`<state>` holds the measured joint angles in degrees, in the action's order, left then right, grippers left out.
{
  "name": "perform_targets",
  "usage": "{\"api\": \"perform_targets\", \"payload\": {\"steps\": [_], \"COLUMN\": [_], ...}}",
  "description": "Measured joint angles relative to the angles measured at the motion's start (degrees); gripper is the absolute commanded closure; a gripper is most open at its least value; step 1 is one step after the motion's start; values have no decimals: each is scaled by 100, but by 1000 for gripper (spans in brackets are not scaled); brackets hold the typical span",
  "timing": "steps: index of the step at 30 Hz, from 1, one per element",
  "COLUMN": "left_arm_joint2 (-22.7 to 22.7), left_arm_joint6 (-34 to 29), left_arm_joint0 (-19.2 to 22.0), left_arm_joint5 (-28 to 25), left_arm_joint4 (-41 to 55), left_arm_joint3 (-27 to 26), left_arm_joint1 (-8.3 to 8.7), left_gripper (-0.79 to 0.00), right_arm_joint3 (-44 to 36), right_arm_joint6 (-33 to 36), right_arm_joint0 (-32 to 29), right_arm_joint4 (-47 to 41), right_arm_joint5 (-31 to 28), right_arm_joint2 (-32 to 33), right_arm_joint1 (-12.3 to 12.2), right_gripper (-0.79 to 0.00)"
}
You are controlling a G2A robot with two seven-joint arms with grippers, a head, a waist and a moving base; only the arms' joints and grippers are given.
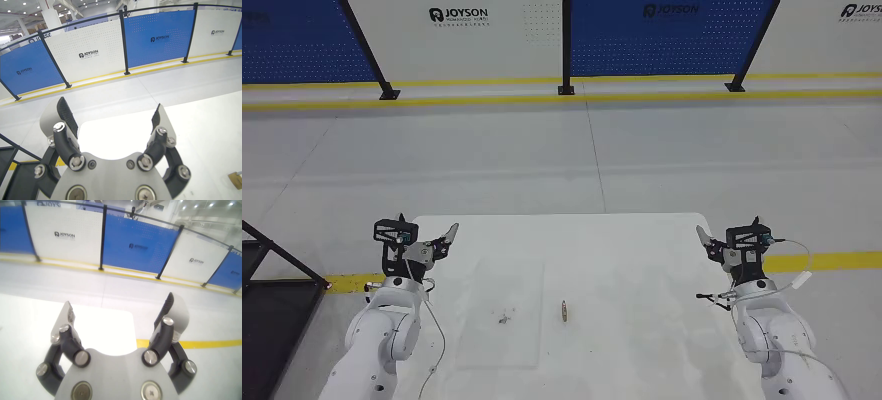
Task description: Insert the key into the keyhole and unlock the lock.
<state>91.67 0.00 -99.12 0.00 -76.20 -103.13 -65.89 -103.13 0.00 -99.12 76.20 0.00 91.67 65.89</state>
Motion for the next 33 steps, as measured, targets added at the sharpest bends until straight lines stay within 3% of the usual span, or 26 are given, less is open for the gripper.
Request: {"api": "perform_targets", "payload": {"steps": [17,26,30,33], "left_arm_joint2": [-21,-175,-339,-574], "left_arm_joint6": [-18,-1013,-1825,-2561], "left_arm_joint0": [-63,-1193,-1774,-1938], "left_arm_joint5": [15,-480,-734,-725], "left_arm_joint4": [-130,-931,-990,-938], "left_arm_joint3": [-20,-1022,-1547,-1759], "left_arm_joint1": [9,37,40,19], "left_gripper": [-785,-785,-785,-785], "right_arm_joint3": [0,0,0,0], "right_arm_joint6": [0,0,0,0], "right_arm_joint0": [0,0,0,0], "right_arm_joint4": [0,0,0,0], "right_arm_joint5": [0,0,0,0], "right_arm_joint2": [0,0,0,0], "right_arm_joint1": [0,0,0,0], "right_gripper": [-785,-785,-785,-785]}}
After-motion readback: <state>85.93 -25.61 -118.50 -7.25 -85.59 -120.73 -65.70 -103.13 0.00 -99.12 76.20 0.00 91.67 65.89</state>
